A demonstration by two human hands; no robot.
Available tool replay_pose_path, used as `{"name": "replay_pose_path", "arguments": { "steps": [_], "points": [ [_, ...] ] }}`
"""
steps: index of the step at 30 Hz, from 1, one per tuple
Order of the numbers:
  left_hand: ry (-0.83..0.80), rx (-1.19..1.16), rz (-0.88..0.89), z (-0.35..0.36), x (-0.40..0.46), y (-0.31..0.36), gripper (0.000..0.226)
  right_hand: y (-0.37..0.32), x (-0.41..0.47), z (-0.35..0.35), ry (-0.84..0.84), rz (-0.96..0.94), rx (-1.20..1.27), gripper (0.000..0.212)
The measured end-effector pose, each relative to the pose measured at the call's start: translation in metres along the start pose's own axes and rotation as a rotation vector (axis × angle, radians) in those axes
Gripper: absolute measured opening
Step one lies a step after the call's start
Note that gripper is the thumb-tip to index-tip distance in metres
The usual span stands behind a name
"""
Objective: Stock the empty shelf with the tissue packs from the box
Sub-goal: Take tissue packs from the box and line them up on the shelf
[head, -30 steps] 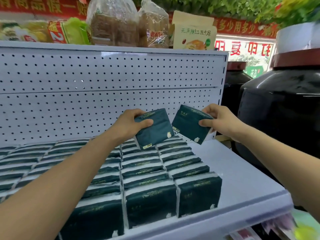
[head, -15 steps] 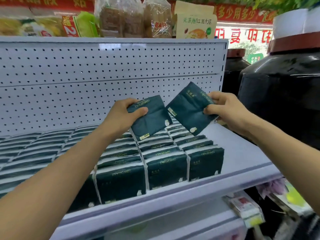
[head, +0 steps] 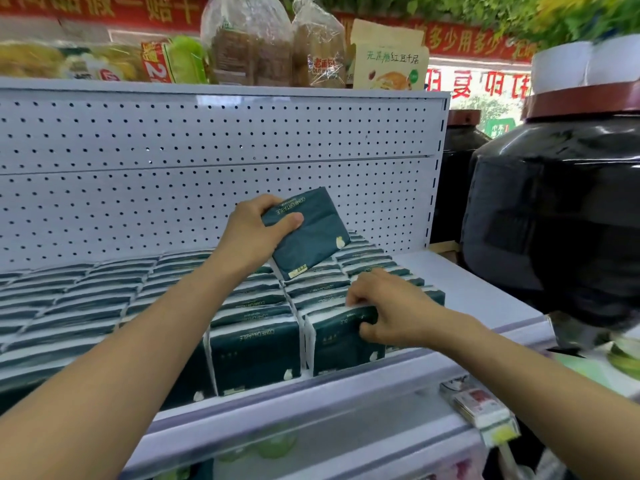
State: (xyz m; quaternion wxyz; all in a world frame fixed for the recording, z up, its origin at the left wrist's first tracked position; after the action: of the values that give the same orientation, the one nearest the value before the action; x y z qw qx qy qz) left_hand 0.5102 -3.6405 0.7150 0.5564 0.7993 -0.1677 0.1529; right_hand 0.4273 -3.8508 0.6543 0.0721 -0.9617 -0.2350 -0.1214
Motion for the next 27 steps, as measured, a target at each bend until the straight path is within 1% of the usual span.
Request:
{"name": "replay_pose_path", "arguments": {
  "steps": [2, 4, 7, 10, 13, 15, 19, 21, 23, 27],
  "points": [
    [-0.003, -0.009, 0.01, 0.0, -0.001, -0.001, 0.013, -0.004, -0.002, 0.007, 0.084, -0.067, -0.173, 0.036],
    [-0.003, -0.021, 0.017, 0.0, -0.001, -0.002, 0.01, -0.007, -0.006, 0.019, 0.144, -0.156, -0.295, 0.051],
    [0.002, -0.032, 0.019, 0.001, -0.002, -0.004, 0.008, -0.011, -0.007, 0.042, 0.107, -0.211, -0.368, 0.073],
    [-0.005, -0.035, 0.007, -0.001, -0.001, -0.008, 0.011, -0.01, 0.0, 0.055, 0.099, -0.182, -0.448, 0.091],
    [-0.011, -0.051, 0.001, -0.001, -0.002, -0.01, 0.009, -0.012, 0.009, 0.06, 0.095, -0.156, -0.453, 0.094],
    [-0.019, -0.062, 0.004, -0.001, -0.003, -0.011, 0.007, -0.013, 0.012, 0.065, 0.072, -0.171, -0.454, 0.095],
    [-0.035, -0.07, 0.001, 0.0, -0.007, -0.015, 0.011, -0.012, 0.011, 0.065, 0.049, -0.186, -0.481, 0.095],
    [-0.04, -0.066, 0.007, 0.0, -0.008, -0.017, 0.012, -0.012, 0.01, 0.059, 0.05, -0.174, -0.434, 0.099],
    [-0.036, -0.07, 0.017, -0.001, -0.01, -0.018, 0.013, -0.013, 0.009, 0.051, 0.099, -0.161, -0.348, 0.101],
    [-0.037, -0.09, 0.008, -0.004, -0.013, -0.017, 0.013, -0.008, 0.007, 0.029, 0.231, -0.124, -0.225, 0.087]
  ]
}}
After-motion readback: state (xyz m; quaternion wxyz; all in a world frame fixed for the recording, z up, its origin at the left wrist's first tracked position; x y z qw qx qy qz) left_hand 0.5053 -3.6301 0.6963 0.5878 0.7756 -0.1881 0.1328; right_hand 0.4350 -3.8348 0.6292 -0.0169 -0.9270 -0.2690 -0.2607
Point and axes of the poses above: each hand's wrist, its own x-axis towards the middle knuckle, its own z-axis out of the palm, y = z × x, the point moved 1 cm from there along x, towards the middle knuckle, and after that the axes turned 7 degrees about -z, right-handed, at the moved point
